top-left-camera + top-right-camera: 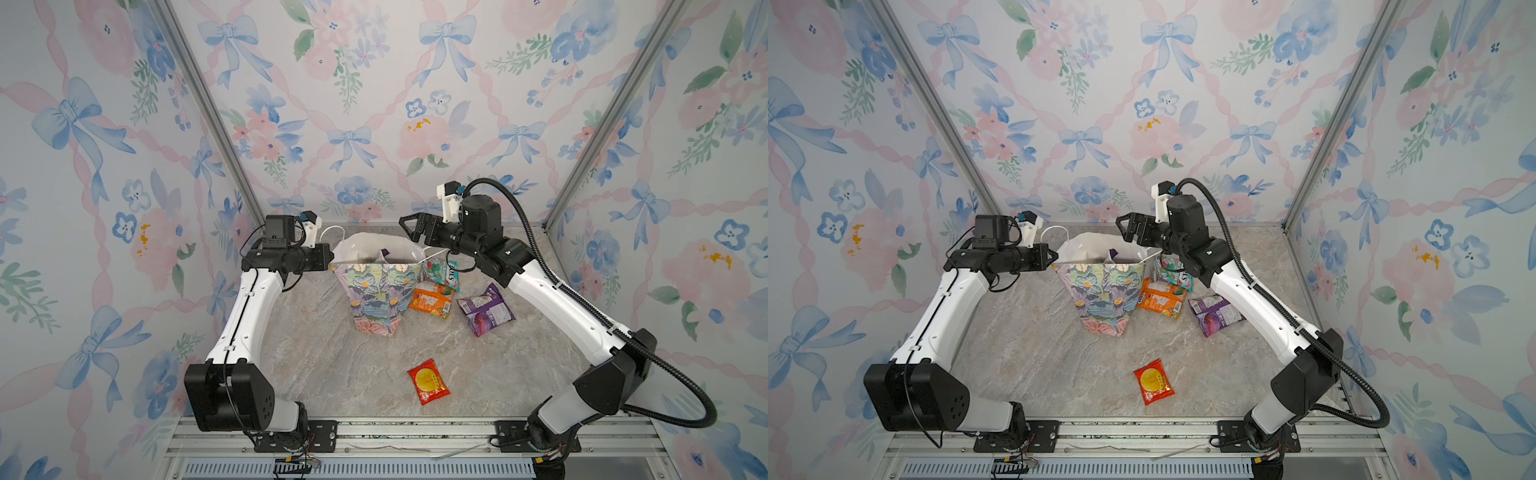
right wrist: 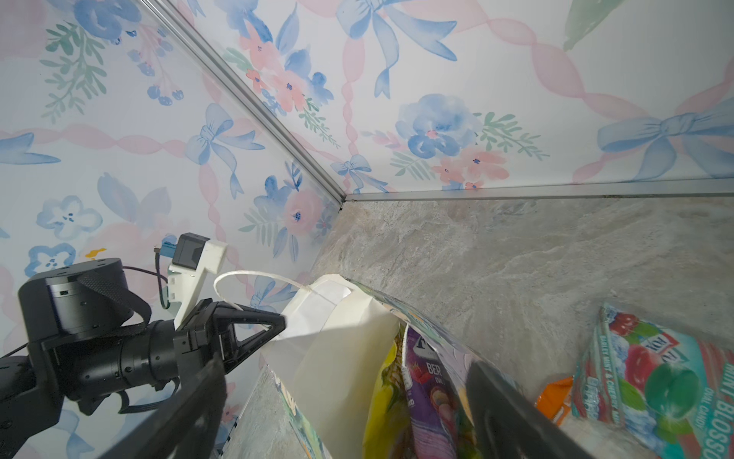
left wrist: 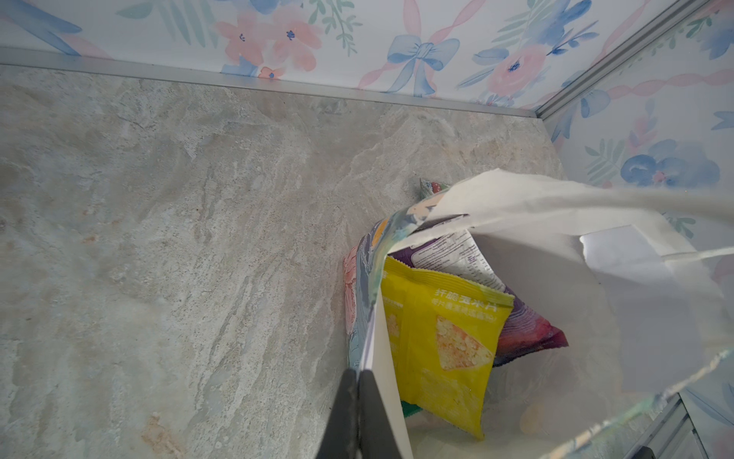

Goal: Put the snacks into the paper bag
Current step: 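Raise the right gripper out of the bag and swing toward the purple packet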

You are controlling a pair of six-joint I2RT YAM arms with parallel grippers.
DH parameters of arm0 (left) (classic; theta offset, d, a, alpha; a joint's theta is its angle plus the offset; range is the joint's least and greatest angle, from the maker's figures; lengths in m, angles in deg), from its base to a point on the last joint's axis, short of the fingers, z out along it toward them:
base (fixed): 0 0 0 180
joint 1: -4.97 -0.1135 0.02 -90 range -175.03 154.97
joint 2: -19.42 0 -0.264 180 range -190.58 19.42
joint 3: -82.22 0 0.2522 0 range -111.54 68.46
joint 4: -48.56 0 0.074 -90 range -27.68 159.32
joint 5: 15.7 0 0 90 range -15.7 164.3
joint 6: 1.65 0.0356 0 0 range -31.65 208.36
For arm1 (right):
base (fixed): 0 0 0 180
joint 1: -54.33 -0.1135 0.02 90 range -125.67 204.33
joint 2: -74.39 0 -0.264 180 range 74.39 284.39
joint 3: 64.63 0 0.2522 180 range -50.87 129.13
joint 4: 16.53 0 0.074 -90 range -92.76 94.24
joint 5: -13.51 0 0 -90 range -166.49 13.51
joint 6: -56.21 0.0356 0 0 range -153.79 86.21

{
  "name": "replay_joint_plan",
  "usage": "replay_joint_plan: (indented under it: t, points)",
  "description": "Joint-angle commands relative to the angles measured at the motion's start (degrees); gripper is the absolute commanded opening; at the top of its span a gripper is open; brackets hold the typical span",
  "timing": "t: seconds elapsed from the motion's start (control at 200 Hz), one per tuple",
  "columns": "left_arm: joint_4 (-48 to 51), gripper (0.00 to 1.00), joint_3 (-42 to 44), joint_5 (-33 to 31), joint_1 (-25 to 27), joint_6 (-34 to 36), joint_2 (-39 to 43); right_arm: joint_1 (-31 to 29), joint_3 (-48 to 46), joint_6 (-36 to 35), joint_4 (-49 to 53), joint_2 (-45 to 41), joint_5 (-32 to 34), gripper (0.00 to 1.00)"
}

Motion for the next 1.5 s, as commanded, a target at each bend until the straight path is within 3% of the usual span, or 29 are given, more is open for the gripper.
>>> replay_joint_plan:
  t: [0.0,0.36,0.785,1.09,1.19,1.295,1.495]
  points:
    - [-0.8,0.0,0.0,-2.6,-1.1,-0.1,-0.2,-0.9,1.6,-0.1,-3.5,1.7,-1.8,0.96]
    - [-1.7,0.0,0.1,-0.4,-1.1,-0.7,0.4,-6.5,14.1,0.2,-2.2,13.8,-8.3,0.97]
    - [-2.0,0.0,0.3,0.4,-1.1,-0.9,0.9,-8.0,32.2,0.9,0.4,25.5,-13.8,0.96]
    - [-2.1,0.0,0.0,1.8,-1.2,-1.0,0.5,-6.2,44.4,-5.0,10.0,26.8,-10.8,0.97]
    - [-2.1,0.0,-0.2,2.1,-1.1,-1.0,0.6,-4.3,43.3,-6.4,13.4,23.7,-8.9,0.96]
    - [-2.3,0.14,-0.3,2.7,-1.2,-1.1,0.4,-1.9,37.4,-7.8,15.6,17.8,-6.4,0.97]
    - [-2.5,0.39,-0.5,4.9,-1.1,-1.6,-0.5,3.8,16.1,-9.8,13.1,1.0,0.0,0.97]
